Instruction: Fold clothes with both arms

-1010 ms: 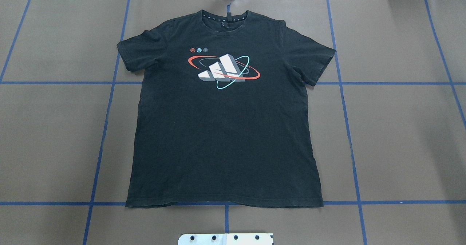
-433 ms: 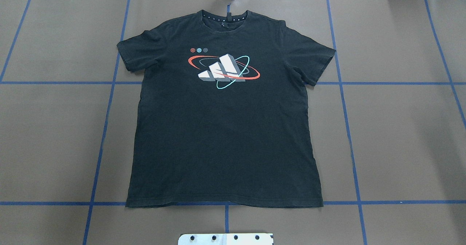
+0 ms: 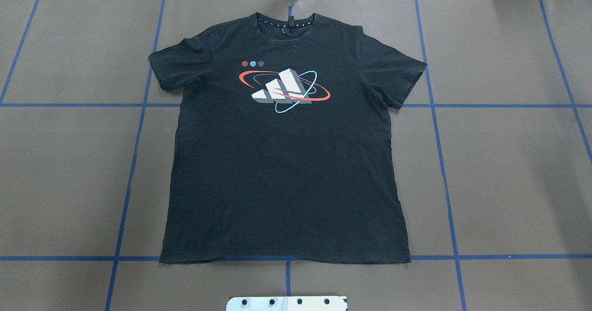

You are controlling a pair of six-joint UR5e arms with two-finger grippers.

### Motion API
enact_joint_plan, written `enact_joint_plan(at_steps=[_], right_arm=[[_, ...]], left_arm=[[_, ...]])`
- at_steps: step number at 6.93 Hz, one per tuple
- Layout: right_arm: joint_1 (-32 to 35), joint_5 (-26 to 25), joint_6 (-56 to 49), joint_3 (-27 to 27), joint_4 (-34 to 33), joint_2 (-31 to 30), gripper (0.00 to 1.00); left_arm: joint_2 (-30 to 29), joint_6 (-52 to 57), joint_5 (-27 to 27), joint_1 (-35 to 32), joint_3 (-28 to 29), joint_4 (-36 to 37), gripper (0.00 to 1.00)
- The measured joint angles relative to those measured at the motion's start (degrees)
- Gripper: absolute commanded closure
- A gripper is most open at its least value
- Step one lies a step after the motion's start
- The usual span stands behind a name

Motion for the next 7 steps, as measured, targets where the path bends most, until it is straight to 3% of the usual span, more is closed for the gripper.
enact_joint_plan(at_steps=[3,5,7], right_arm=[[-0.05,4.25,0.58,-0.14,0.07,3.36,0.00],[-0.26,4.42,0.60,-1.38,0.00,8.13,0.00],[-0.87,4.44,0.47,-3.09,0.11,12.73,0.00]], left_arm=[[-2.71,-0.12,0.32,0.00,0.36,-0.28,0.00],[-9.34,-0.12,0.55,0.00,1.81,-0.91,0.00],[-17.33,-2.20,0.02,0.00,7.38,-2.97,0.00]])
